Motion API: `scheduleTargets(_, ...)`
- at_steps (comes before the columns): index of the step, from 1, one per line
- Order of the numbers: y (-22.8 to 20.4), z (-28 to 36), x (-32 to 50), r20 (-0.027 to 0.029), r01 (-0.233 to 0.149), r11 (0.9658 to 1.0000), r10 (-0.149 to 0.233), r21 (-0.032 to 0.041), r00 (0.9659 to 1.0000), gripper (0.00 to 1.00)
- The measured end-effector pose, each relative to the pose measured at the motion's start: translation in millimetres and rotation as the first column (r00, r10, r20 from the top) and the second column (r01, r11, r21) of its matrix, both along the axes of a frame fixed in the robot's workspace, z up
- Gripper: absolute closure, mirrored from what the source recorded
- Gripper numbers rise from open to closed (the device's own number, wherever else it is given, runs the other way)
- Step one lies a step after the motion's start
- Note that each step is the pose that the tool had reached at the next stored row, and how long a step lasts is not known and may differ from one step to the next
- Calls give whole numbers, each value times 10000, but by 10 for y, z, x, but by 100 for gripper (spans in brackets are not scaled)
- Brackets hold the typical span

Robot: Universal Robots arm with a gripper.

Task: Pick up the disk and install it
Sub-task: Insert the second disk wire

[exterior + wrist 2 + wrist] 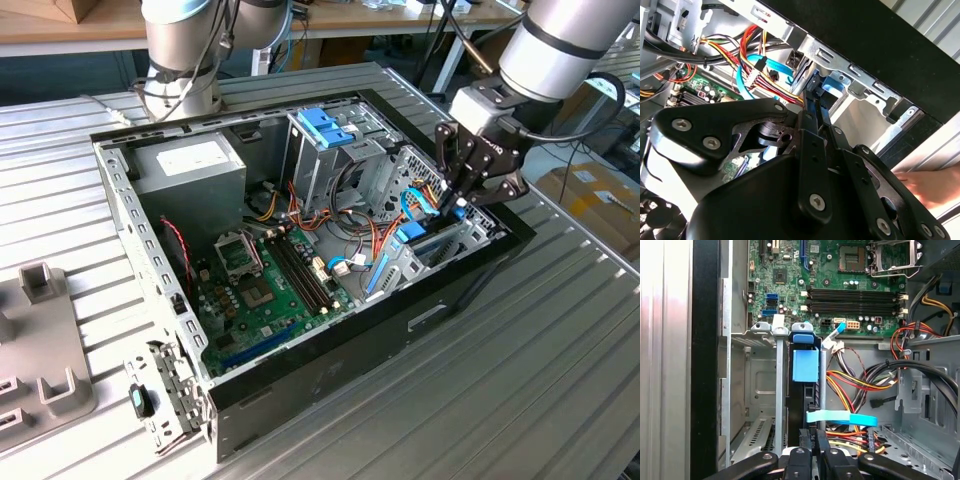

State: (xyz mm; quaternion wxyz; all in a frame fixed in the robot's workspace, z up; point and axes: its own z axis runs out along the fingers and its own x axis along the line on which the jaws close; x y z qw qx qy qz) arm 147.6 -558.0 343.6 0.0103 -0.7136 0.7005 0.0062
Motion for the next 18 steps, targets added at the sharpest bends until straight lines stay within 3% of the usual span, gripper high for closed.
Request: scheduleTargets(18,-2,-48,-1,0,0,10000,0,-3,10000,84)
